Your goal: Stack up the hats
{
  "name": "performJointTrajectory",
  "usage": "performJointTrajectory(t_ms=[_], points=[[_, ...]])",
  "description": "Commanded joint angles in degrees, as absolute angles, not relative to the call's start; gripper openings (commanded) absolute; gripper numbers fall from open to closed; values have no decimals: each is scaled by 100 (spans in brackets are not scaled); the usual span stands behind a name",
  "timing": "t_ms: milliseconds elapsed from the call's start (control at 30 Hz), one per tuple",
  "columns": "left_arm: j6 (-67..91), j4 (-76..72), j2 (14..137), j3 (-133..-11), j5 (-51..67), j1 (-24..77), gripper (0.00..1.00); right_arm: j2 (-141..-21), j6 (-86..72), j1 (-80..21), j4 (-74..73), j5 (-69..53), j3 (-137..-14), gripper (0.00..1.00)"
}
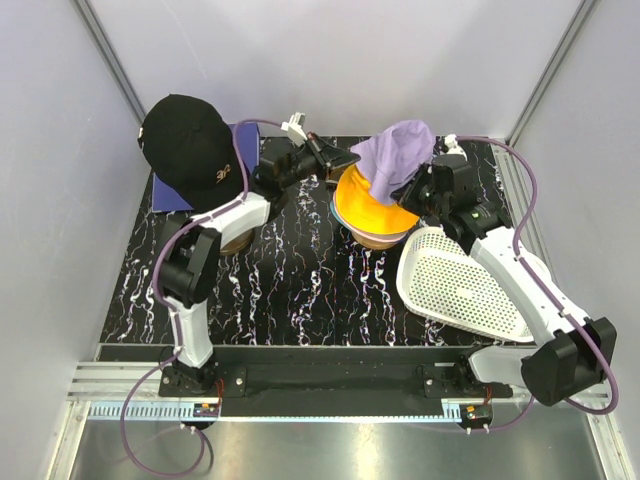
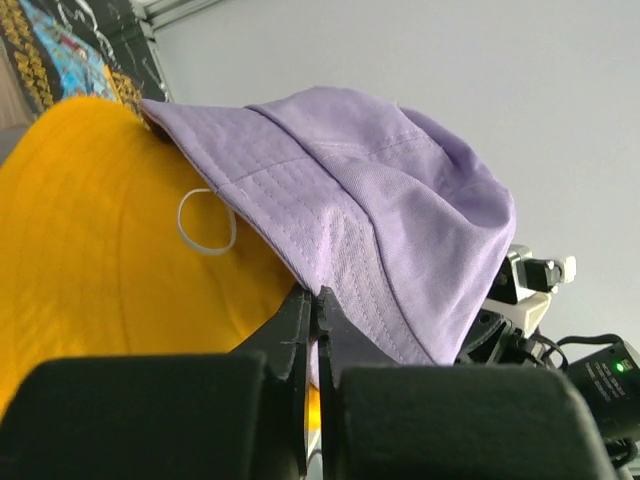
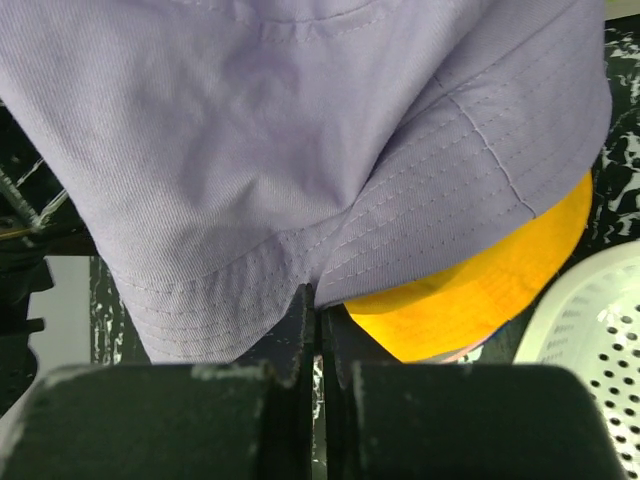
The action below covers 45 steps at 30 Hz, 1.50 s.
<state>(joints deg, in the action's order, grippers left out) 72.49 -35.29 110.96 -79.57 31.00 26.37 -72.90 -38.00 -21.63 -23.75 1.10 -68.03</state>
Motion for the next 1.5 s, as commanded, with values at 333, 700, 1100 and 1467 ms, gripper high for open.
performJointTrajectory(t_ms=[333, 700, 1100, 1467], points=[[6057, -1769, 9738, -6943, 3611, 2347, 0, -6451, -3103, -2153, -3190, 1011, -6619, 0], [4924, -818, 10239, -7918, 3744, 2425, 0, -6197, -2708, -1609, -3331, 985, -6266, 21], [3955, 553, 10564, -8727, 3278, 2443, 0, -6617, -2811, 852, -2023, -2747, -6469, 66], [3823, 879, 10801, -9008, 3006, 2408, 0, -7778, -4084, 993, 777, -3682, -5345, 71]])
